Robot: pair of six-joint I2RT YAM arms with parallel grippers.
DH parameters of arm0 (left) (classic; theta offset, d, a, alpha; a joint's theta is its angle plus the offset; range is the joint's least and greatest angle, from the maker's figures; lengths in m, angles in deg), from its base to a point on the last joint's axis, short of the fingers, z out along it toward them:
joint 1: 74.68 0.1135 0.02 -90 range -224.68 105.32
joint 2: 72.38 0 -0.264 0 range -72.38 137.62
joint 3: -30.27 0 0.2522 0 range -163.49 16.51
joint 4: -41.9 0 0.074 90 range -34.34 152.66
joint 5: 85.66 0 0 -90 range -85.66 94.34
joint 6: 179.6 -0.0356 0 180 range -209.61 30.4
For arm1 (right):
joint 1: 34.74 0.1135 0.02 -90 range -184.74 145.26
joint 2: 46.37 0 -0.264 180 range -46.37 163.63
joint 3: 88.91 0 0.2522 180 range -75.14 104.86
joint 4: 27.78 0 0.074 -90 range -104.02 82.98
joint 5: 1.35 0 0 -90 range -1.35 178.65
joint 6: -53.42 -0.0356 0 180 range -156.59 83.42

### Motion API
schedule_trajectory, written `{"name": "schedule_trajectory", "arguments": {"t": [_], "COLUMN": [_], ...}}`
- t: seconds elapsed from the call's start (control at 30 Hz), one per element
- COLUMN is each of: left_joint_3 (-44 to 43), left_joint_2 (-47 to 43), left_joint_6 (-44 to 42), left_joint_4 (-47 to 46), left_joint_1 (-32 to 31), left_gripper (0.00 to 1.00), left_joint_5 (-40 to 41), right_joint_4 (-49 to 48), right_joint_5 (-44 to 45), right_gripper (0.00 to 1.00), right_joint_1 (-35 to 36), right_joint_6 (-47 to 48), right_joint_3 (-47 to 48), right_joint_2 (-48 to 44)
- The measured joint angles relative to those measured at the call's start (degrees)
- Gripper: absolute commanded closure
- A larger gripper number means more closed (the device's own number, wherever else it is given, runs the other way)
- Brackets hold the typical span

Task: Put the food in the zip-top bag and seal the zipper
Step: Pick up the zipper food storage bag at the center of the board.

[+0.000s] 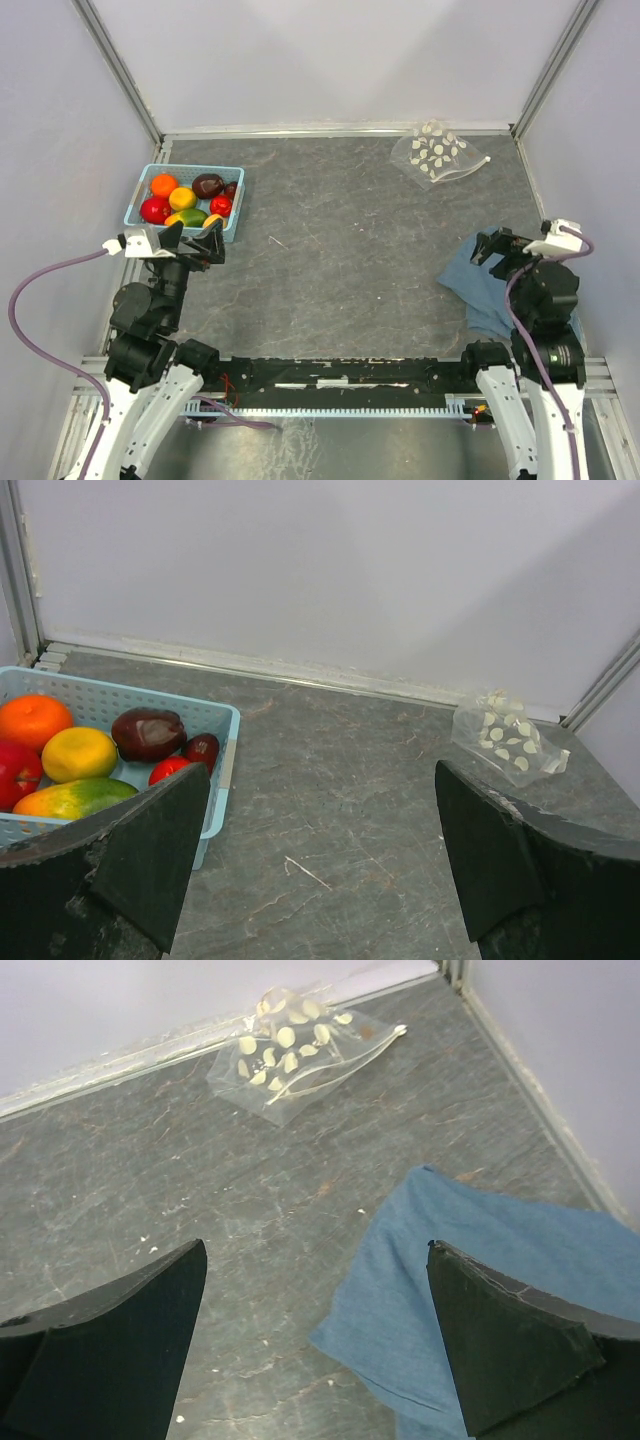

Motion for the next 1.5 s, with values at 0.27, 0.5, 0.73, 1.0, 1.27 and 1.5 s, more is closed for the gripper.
{"name": "schedule_trajectory", "arguments": {"t": [0.27,0.5,0.73,1.0,1.27,1.5], "left_joint_3": [0.0,0.0,0.0,0.0,0.0,0.0], "left_joint_2": [0.0,0.0,0.0,1.2,1.7,2.7], "left_joint_6": [0.0,0.0,-0.4,-0.6,-1.0,-1.4], "left_joint_4": [0.0,0.0,0.0,0.0,0.0,0.0], "left_joint_1": [0.0,0.0,0.0,0.0,0.0,0.0], "left_gripper": [0.0,0.0,0.0,0.01,0.0,0.01], "left_joint_5": [0.0,0.0,0.0,-0.2,-1.0,-1.2], "right_joint_4": [-10.6,-23.5,-36.3,-46.3,-50.5,-50.4], "right_joint_5": [-3.1,-4.0,-5.0,-4.9,-4.9,-5.4], "right_gripper": [0.01,0.0,0.06,0.19,0.41,0.45], "right_joint_1": [0.0,-0.4,-3.0,-6.0,-7.8,-8.4], "right_joint_6": [-7.9,-12.7,-18.6,-25.1,-28.0,-28.8], "right_joint_3": [-2.3,-2.9,-1.3,8.2,20.9,30.8], "right_joint_2": [15.3,33.9,52.3,71.8,88.7,96.7]}}
